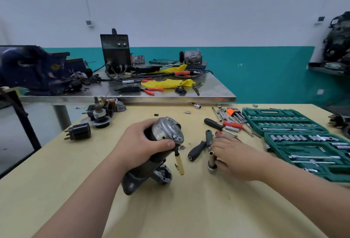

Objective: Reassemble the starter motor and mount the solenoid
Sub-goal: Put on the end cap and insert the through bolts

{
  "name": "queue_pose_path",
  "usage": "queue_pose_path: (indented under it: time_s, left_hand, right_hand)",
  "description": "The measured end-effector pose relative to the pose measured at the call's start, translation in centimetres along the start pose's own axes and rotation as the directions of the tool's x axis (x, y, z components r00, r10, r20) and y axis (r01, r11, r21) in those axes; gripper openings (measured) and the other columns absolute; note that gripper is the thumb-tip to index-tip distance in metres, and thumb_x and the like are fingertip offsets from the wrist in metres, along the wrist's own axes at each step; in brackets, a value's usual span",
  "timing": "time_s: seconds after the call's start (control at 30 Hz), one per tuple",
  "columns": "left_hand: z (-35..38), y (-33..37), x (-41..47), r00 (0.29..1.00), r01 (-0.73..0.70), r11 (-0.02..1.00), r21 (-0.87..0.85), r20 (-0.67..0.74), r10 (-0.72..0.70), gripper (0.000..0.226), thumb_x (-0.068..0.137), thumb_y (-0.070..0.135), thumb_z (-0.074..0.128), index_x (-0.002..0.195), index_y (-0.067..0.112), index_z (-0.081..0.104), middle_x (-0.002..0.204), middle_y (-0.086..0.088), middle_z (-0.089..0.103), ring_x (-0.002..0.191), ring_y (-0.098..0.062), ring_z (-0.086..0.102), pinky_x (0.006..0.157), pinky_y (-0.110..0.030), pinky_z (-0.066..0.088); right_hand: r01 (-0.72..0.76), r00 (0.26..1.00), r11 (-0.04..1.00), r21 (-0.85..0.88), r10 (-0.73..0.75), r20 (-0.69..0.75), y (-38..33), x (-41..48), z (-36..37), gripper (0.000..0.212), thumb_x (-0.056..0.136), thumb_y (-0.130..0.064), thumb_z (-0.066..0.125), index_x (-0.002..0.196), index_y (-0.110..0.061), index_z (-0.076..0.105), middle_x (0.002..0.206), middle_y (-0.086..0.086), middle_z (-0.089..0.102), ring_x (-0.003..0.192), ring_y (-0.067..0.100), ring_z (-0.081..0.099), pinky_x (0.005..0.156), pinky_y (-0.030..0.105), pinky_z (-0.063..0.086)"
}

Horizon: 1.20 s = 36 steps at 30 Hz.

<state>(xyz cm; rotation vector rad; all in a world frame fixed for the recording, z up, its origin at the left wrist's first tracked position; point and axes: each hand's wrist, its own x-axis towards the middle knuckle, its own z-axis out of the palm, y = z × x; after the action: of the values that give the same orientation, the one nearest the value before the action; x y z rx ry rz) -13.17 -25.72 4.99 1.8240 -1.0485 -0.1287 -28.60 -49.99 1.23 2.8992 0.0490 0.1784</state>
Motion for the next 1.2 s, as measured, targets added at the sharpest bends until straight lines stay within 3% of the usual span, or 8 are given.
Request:
queue_pose_path:
  time_s: [0.17,0.27,0.5,0.7,0.8,0.93,1.03,1.2]
  left_hand:
    - [-0.3,0.0,-0.1,1.0,-0.006,1.0,0.024,0.003,0.006,0.05,0.051,0.059,0.077,0.099,0.051,0.065,0.095,0.027,0.071,0.088,0.007,0.066,0.076,-0.017,0.046]
    - [-0.2,-0.2,-0.4,1.0,-0.026,0.999,0.034,0.011,0.026,0.052,0.052,0.059,0.078,0.101,0.053,0.063,0.098,0.028,0.07,0.092,0.007,0.066,0.078,-0.017,0.047]
    - [-0.1,-0.4,-0.5,1.0,-0.026,0.999,0.022,-0.005,0.026,0.051,0.052,0.059,0.077,0.101,0.055,0.063,0.098,0.027,0.071,0.091,0.006,0.066,0.08,-0.022,0.049]
    - [-0.1,-0.8,-0.5,1.0,-0.017,0.999,0.049,-0.01,0.018,0.063,0.052,0.062,0.076,0.111,0.049,0.062,0.1,0.027,0.07,0.094,0.005,0.065,0.084,-0.024,0.05]
    - [-0.1,-0.6,-0.7,1.0,-0.015,0.997,0.069,0.003,0.015,0.066,0.053,0.065,0.074,0.115,0.049,0.06,0.102,0.028,0.069,0.095,0.004,0.064,0.083,-0.023,0.051]
    - [0.0,-0.3,-0.9,1.0,-0.015,0.995,0.101,-0.009,0.016,0.053,0.05,0.069,0.07,0.101,0.063,0.054,0.099,0.037,0.064,0.092,0.012,0.059,0.075,-0.014,0.045]
    - [0.0,-0.2,-1.0,1.0,-0.017,0.994,0.107,-0.019,0.019,0.049,0.05,0.07,0.069,0.095,0.067,0.052,0.098,0.039,0.062,0.092,0.013,0.058,0.073,-0.012,0.043]
    - [0.1,-0.4,-1.0,0.999,-0.027,0.994,0.102,-0.03,0.03,0.05,0.05,0.07,0.07,0.097,0.065,0.053,0.097,0.033,0.065,0.091,0.008,0.061,0.076,-0.018,0.046]
  right_hand:
    - [-0.125,0.99,0.956,0.265,0.103,0.096,-2.1,-0.7,0.7,0.037,0.085,-0.021,0.046,0.121,-0.029,0.05,0.123,-0.008,0.053,0.118,0.013,0.048,0.101,0.029,0.036]
    - [-0.05,0.984,0.988,0.147,0.024,0.174,-2.4,-0.3,0.6,0.051,0.087,-0.022,0.048,0.137,-0.035,0.043,0.135,-0.01,0.046,0.124,0.014,0.041,0.105,0.028,0.03]
    - [-0.097,0.985,0.978,0.182,0.068,0.161,-3.9,0.9,-0.2,0.016,0.089,-0.033,0.055,0.1,-0.03,0.044,0.093,-0.008,0.055,0.085,0.016,0.053,0.069,0.027,0.043]
    - [-0.245,0.934,0.532,0.811,0.354,0.05,-4.1,1.4,-3.3,0.044,0.088,-0.024,0.055,0.12,-0.049,0.038,0.082,-0.003,0.065,0.06,0.008,0.056,0.056,0.033,0.053]
    - [-0.173,0.955,0.41,0.896,0.291,0.051,-4.7,1.0,-5.2,0.023,0.093,-0.04,0.049,0.109,-0.058,0.05,0.062,-0.016,0.057,0.054,0.002,0.054,0.052,0.022,0.051]
    - [-0.115,0.929,0.608,0.786,0.345,-0.131,-5.2,0.4,-6.7,0.01,0.094,-0.045,0.046,0.092,-0.047,0.055,0.069,-0.024,0.058,0.058,-0.005,0.052,0.052,0.026,0.044]
    - [-0.072,0.887,0.52,0.851,0.423,-0.183,-5.2,0.2,-7.7,0.019,0.096,-0.03,0.043,0.087,-0.039,0.057,0.068,-0.01,0.059,0.051,0.003,0.046,0.051,0.031,0.043]
    - [0.036,0.889,0.672,0.74,0.316,-0.33,-6.7,1.0,-8.9,0.015,0.091,-0.026,0.058,0.081,-0.037,0.055,0.075,-0.027,0.057,0.066,-0.004,0.051,0.055,0.008,0.039]
